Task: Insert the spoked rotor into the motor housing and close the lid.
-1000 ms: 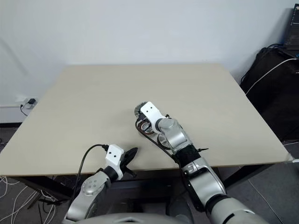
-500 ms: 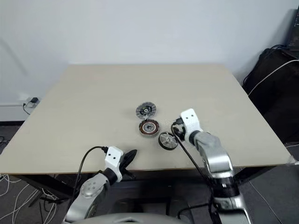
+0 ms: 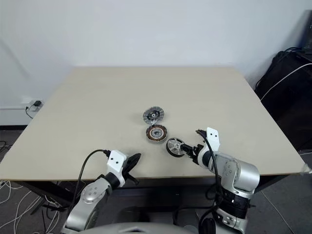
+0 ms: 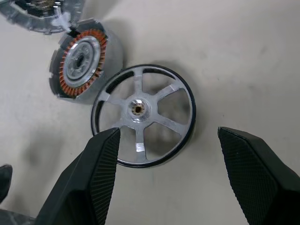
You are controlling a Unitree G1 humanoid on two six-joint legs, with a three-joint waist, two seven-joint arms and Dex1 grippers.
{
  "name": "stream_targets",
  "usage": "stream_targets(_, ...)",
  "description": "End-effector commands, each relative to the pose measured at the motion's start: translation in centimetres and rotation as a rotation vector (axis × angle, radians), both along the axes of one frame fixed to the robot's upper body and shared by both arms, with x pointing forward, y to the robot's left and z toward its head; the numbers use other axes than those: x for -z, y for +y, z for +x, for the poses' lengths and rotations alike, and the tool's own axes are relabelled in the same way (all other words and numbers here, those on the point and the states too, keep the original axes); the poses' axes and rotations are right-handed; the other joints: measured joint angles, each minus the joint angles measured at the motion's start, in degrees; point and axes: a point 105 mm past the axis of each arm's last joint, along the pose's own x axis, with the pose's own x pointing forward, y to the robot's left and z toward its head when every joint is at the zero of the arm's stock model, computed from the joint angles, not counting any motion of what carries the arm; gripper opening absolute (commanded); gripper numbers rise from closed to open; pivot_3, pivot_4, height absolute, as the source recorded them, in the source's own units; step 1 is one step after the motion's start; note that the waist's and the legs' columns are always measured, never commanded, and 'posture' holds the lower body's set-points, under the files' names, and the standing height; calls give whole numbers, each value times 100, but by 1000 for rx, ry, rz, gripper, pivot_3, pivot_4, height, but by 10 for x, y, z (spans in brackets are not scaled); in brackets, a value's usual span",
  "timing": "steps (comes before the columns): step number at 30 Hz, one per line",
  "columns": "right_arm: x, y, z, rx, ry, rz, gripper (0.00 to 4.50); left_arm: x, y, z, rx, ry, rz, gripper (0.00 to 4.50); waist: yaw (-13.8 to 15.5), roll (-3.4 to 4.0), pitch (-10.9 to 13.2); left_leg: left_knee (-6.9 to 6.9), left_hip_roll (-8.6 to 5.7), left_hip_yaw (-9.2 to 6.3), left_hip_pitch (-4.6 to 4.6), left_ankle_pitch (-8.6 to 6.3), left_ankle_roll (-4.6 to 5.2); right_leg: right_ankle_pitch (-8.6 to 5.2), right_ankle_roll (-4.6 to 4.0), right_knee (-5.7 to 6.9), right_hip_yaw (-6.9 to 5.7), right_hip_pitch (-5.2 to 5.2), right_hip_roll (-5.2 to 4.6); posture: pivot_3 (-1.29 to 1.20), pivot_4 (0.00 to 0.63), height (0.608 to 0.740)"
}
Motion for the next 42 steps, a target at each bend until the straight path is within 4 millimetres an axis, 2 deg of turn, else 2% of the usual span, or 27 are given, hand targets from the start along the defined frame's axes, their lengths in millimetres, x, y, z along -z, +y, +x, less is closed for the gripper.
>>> stream_targets(1,-2,5,5,10,5,50,3543,-14,-2,4,11,-57,-15,0,-3,7,4,0,0,0,-1,0,0,0,-1,0,0,-1,1,0,0,740)
stream_targets(6,7,8,4,14,56,89,3543,-14,-2,4,9,-56,-19,0,-20,12,7,0,0,0,-2,0,0,-1,0,0,-1,-1,1,0,0,740)
stream_targets(19,16,19,10,96,105,273,3543,-15,-4,4,18,-53,-25,0,-67,13,7,0,1,-5,-2,0,0,0,2,-1,-3,0,3,0,0,740)
stream_targets(30,5,36,16,116,85,440,3543,-14,-3,3,23,-45,-19,0,-74,26,15,-2,0,-5,-5,0,0,0,2,-5,-2,-2,1,0,0,740)
stream_targets(42,-1,60,20,61,89,457,3543,-14,-3,4,23,-45,-17,0,-72,34,17,-4,0,-18,-41,0,3,10,14,-38,-12,-11,11,0,0,740)
